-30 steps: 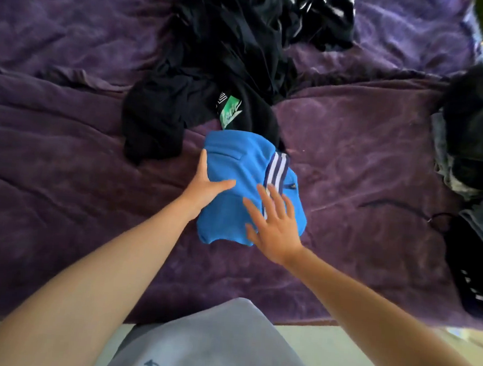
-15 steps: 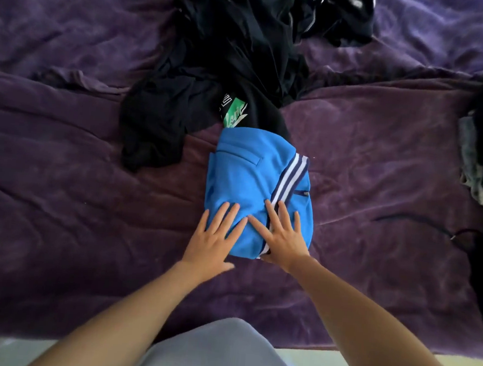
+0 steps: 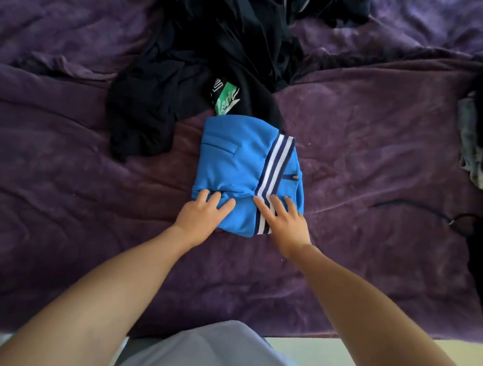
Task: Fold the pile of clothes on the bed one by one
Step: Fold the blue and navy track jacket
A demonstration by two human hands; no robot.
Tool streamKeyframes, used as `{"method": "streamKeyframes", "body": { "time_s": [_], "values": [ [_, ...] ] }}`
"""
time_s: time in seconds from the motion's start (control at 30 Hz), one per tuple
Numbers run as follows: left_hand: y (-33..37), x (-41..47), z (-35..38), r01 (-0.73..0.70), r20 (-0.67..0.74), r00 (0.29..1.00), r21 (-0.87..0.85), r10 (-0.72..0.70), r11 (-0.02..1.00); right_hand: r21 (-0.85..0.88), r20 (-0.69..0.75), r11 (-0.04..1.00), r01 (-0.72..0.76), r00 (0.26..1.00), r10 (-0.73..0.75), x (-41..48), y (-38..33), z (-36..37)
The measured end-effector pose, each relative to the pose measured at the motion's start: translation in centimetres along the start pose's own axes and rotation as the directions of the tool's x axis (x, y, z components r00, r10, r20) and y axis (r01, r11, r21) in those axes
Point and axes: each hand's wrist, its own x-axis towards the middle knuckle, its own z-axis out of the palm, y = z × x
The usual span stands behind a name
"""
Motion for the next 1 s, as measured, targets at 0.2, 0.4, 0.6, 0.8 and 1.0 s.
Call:
{"method": "streamKeyframes", "body": {
  "time_s": [0.2,0.4,0.6,0.8,1.0],
  "values": [
    [-0.2,-0.5,-3.8,-0.029,-0.111,0.994,-0.068,0.021,0.997,0.097,-0.132,0.993,0.064,0.990,-0.051,-1.4,0.5,-4.6],
    [-0.1,-1.0,-11.0,-0.083,-0.254,0.964,-0.005,0.079,0.997,0.058,-0.340,0.997,0.043,0.940,-0.021,-4.3,1.5,-11.8],
    [1.3,-3.1,-19.8,-0.166,-0.487,0.851,0.103,0.195,0.981,0.000,-0.555,1.000,0.006,0.832,-0.005,-11.8,1.2,-19.4],
    [5.2,-6.3,-26.8,-0.247,-0.640,0.709,0.167,0.295,0.955,-0.165,-0.741,0.978,-0.128,0.670,-0.038,-20.3,1.0,-24.1],
    [10.4,-7.7,-27.1,-0.369,-0.570,0.724,0.158,0.390,0.916,-0.184,-0.687,0.950,-0.253,0.724,0.060,-26.7,2.6,-23.3]
  ]
}}
